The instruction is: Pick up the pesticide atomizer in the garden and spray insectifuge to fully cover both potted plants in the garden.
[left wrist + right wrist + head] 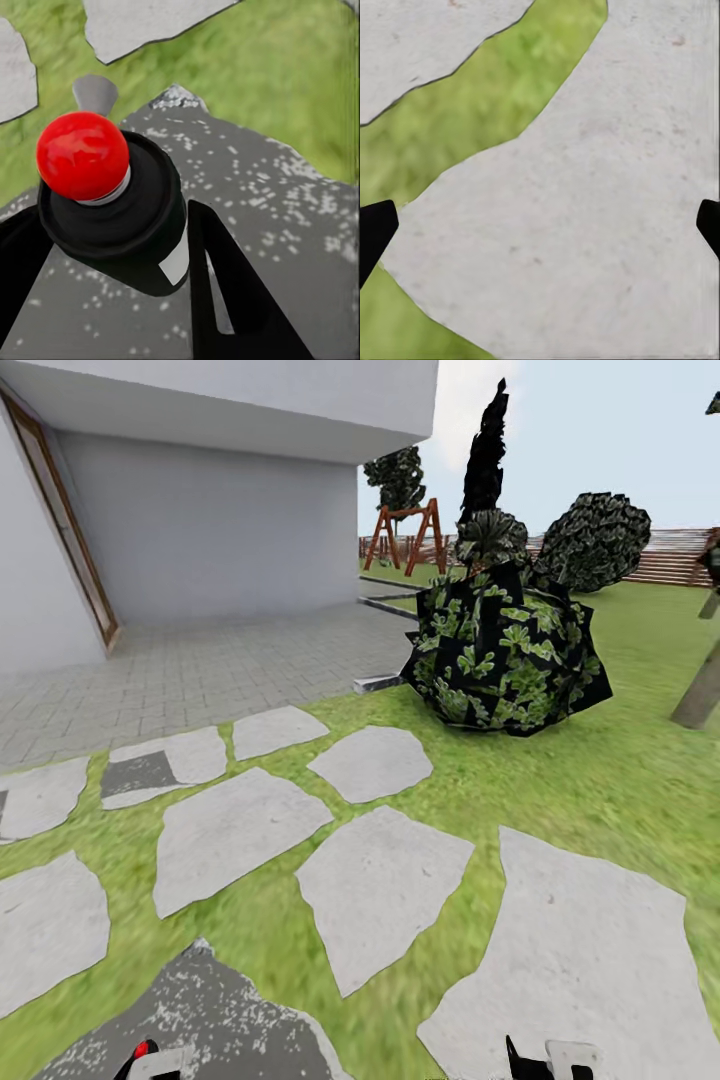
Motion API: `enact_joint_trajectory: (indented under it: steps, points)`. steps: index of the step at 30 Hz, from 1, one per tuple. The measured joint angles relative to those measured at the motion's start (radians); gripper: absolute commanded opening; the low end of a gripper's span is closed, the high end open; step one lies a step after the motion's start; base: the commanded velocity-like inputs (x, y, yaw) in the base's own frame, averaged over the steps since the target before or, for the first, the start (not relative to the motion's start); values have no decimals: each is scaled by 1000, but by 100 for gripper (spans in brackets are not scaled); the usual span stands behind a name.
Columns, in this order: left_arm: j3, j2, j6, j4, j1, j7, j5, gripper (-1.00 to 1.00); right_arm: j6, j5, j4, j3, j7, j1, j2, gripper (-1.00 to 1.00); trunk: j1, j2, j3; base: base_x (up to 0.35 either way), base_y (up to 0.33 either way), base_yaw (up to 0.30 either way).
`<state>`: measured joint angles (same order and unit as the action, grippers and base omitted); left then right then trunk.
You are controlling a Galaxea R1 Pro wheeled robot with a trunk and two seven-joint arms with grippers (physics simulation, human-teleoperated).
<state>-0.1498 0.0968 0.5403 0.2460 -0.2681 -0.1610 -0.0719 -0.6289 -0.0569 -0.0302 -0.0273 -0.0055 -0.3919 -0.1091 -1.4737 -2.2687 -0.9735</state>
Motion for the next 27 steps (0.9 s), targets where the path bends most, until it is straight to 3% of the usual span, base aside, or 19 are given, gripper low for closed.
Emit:
enact_joint_trajectory:
  steps: [27]
  points:
    - [1, -1, -2, -1, 0, 0, 0, -100, 0, 0, 0, 0, 0, 0, 0, 100, 0, 0, 22, 0, 0, -284]
